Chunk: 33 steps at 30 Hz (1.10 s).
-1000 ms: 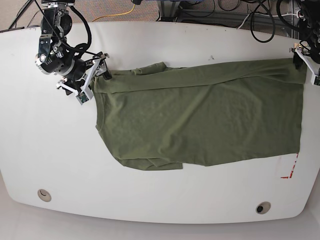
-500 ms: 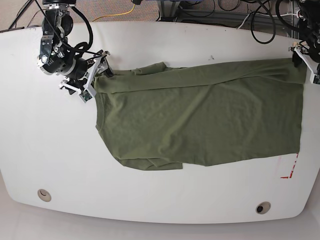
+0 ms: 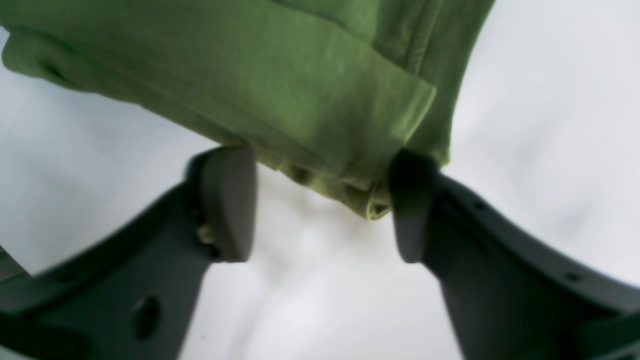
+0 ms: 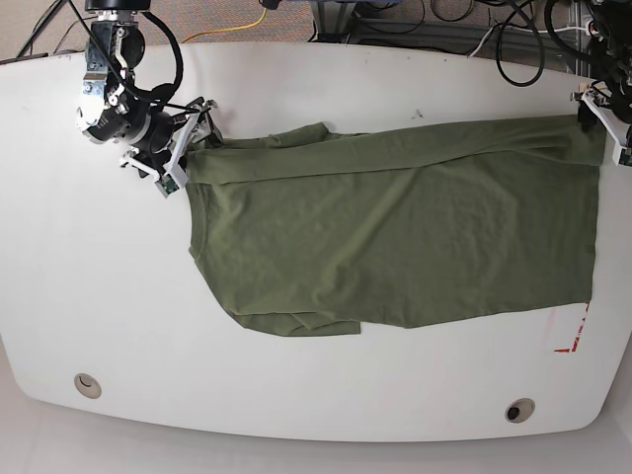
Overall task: Layout the t-shirt on the table in an organized manner, then fold the t-shirt properly
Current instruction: 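Release the shirt corner with the right gripper and reposition it, then grasp the shirt edge near the sleeve with the right gripper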
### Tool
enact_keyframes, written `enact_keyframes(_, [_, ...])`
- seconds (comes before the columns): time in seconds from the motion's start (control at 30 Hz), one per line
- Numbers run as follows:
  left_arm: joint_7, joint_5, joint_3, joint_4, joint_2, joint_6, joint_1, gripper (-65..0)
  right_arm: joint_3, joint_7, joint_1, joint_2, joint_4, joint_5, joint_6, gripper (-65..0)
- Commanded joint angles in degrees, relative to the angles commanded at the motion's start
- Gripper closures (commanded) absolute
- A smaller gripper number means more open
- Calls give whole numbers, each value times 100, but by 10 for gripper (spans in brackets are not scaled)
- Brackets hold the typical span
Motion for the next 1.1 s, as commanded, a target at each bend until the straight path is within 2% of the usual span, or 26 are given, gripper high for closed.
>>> enact_keyframes(0.03, [0,0,0,0,0,0,0,-476,0,0,0,0,0,0,0,-225])
enact_keyframes(0.17, [0,0,0,0,9,0,0,-476,0,-18,70,-18,18,18,0,-113])
enact_keyframes(0.6, [0,9,0,-9,9,0,18,-476,-9,-62,211,-9,202,53,0,-54])
enact_keyframes(0.87, [0,9,0,-9,9,0,26,-476,-9,-510,853,-53,185,35,-26,-55])
enact_keyframes(0.97, [0,9,0,-9,9,0,26,-476,-9,-598,1116,-202,176,9,-26,-59])
enact_keyframes(1.03, [0,9,0,-9,9,0,26,-476,-9,-624,1257,-246,141,9,-26,-86])
enact_keyframes(1.1, [0,9,0,-9,9,0,26,-476,-9,-703,1380,-273,18,18,-26,-147])
